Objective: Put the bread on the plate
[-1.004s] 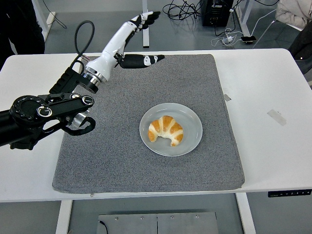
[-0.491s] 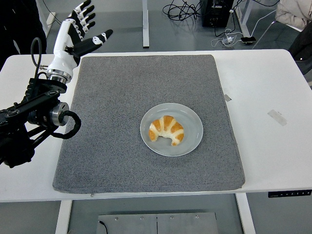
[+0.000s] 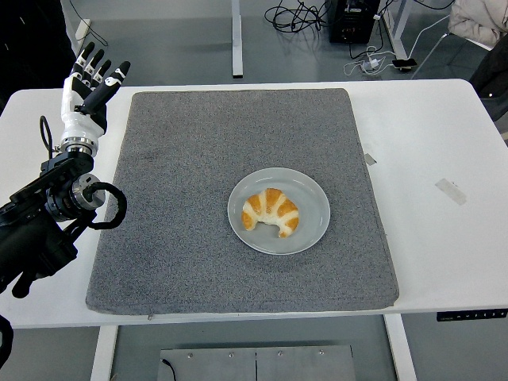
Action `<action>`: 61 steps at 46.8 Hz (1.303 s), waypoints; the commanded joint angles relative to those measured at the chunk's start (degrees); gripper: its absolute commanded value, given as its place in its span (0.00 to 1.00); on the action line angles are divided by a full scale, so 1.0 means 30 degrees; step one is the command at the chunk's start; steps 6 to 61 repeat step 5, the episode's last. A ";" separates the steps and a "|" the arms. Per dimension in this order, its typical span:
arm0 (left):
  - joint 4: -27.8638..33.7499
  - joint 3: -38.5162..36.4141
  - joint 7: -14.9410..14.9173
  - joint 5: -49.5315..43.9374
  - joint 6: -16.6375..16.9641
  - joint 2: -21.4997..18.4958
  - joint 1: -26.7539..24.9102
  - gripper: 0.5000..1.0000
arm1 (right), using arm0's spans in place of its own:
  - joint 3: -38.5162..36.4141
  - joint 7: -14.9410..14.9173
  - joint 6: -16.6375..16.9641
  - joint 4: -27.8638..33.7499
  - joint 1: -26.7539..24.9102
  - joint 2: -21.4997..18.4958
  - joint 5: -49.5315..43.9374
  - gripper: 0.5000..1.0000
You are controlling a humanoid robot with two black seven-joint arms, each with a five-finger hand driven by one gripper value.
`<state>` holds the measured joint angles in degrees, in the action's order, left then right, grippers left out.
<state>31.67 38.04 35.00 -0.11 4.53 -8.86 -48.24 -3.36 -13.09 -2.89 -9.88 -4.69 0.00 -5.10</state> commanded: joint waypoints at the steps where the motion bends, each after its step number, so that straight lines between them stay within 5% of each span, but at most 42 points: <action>1: -0.0710 0.0561 0.0000 -0.0081 -0.0686 0.0286 -0.0033 0.79 | -0.0052 0.0000 0.0056 -0.0252 0.0185 0.0000 0.0002 1.00; 5: -0.1180 0.0650 0.0000 -0.0081 -0.1361 0.0550 -0.0150 0.79 | -0.0052 0.0000 0.0057 -0.0281 0.0244 0.0000 0.0001 1.00; 61: -0.1180 0.0650 0.0000 -0.0081 -0.1361 0.0550 -0.0150 0.79 | -0.0052 0.0000 0.0057 -0.0281 0.0244 0.0000 0.0001 1.00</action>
